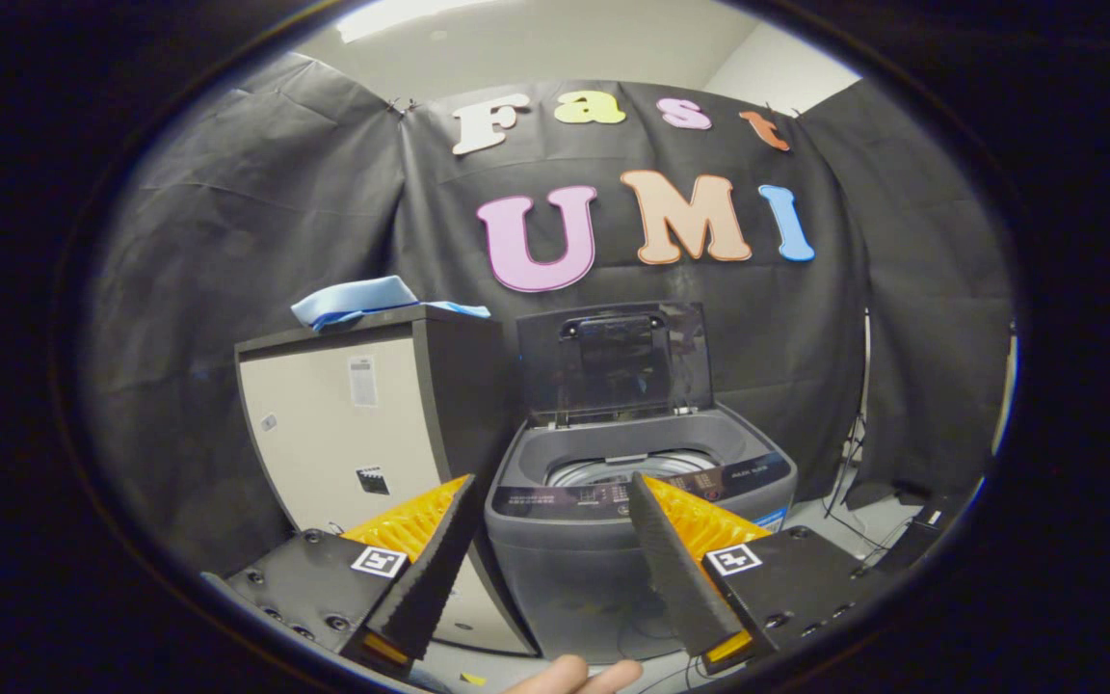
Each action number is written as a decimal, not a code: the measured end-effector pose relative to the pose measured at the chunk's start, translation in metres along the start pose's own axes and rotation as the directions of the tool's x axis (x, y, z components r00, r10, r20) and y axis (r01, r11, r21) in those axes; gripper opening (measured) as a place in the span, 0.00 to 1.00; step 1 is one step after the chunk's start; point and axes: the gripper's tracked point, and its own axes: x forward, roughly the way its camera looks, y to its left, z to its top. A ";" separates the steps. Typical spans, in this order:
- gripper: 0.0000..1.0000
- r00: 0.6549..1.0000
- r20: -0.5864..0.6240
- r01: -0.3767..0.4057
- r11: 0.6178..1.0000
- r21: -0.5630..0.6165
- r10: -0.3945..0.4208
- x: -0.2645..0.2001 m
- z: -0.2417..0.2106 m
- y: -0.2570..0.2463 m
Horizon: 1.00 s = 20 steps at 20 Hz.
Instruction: Put the clothes into the washing machine and then close the washing machine lid.
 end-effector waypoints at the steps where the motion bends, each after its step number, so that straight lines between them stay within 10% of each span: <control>1: 0.97 1.000 0.001 0.003 1.000 -0.002 -0.003 0.003 0.001 0.000; 20: 0.97 0.990 -0.051 0.125 0.990 -0.070 -0.129 0.115 0.118 0.084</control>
